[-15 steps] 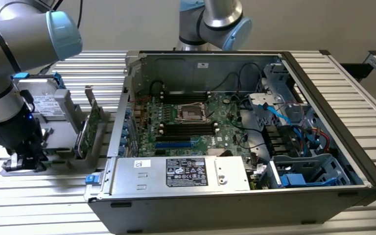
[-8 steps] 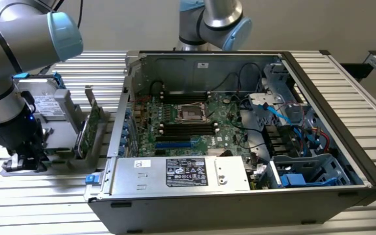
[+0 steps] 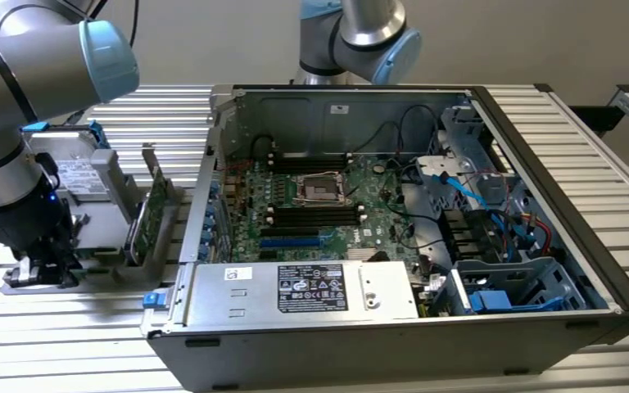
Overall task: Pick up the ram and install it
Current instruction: 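Pick up the ram and move it above insertion slot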
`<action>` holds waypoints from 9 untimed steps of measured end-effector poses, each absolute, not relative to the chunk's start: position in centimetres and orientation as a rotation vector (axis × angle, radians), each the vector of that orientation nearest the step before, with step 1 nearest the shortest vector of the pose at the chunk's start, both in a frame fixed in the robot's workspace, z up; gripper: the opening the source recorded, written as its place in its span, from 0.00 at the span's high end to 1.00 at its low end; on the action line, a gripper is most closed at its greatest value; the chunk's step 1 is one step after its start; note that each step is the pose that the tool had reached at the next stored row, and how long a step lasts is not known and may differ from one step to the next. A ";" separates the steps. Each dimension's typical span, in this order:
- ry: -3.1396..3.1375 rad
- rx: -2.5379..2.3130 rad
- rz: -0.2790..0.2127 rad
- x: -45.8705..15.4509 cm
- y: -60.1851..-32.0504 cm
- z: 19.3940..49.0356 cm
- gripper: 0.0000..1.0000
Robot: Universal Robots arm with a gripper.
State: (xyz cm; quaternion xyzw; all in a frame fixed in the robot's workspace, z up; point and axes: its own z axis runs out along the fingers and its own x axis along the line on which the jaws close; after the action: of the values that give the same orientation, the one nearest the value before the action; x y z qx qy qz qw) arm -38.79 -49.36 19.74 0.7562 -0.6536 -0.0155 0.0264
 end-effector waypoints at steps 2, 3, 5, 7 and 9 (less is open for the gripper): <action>-2.023 2.334 -0.048 -38.8 -49.4 19.7 0.69; -2.024 2.333 -0.048 -38.8 -49.4 19.7 0.72; -2.028 2.330 -0.048 -38.8 -49.4 19.7 0.78; -2.031 2.327 -0.048 -38.8 -49.4 19.7 0.84; -2.035 2.323 -0.048 -38.8 -49.4 19.7 0.86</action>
State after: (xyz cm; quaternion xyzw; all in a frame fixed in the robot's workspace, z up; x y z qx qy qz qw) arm -38.79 -49.37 19.71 0.7518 -0.6587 -0.0157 0.0263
